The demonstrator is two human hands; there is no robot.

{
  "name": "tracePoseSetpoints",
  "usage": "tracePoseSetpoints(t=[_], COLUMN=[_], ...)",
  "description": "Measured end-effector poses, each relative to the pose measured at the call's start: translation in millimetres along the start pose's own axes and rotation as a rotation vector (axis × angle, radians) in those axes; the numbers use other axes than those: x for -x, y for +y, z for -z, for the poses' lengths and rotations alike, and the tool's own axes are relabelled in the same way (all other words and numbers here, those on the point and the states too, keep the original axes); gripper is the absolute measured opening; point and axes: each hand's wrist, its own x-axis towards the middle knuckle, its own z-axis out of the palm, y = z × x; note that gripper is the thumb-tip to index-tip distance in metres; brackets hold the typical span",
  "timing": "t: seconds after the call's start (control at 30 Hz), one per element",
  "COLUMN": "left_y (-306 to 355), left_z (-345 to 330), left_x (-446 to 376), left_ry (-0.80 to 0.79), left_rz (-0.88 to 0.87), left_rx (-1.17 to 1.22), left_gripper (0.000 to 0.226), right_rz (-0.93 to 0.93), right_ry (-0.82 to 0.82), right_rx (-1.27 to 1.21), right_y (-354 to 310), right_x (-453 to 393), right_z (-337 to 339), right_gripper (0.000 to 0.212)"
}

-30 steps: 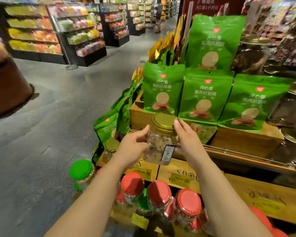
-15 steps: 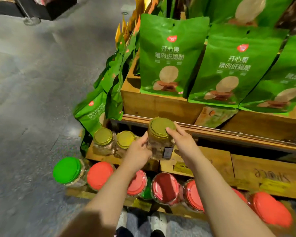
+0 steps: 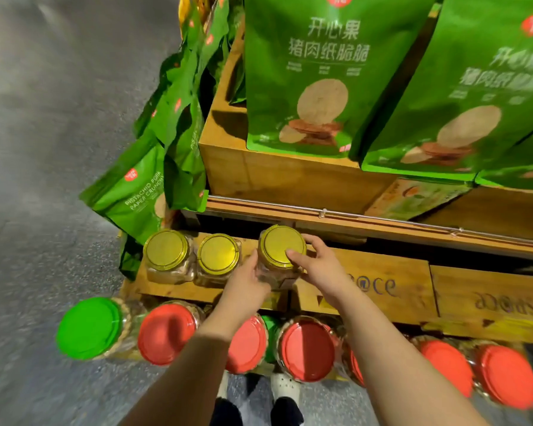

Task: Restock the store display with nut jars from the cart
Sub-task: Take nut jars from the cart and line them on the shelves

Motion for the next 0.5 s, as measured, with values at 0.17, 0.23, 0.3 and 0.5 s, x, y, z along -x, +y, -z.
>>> tracePoseSetpoints(t=[0.17,0.23,0.3,0.5], left_y=[-20.2,-31.8,-37.5,-63.0], left_z=[-2.5,-4.2,-4.4,-6.9], left_x=[-20.7,-30.4,-36.6,-56.1], left_ry=[-0.037,-0.047,-0.037,-0.022], left_rz=[0.041,0.073,0.111,0.216], left_rx=[0.028,0.011,-0.004,-0.028], left_gripper=[0.085,0.085,0.085,0.1], right_rz=[-0.023,-0.031,-0.037,-0.059], right_ry=[-0.055,-0.053,-0.04,-0.028], right_rx=[0.061,0.08,0.107,0.186], right_y=[11.0,19.3,26.4,46.7], right_x=[-24.5,-34.8,-41.0,-55.4], right_z=[-4.8,-7.6,-11.2,-18.6], right_gripper=[0.043,0.043,0.041,0.049])
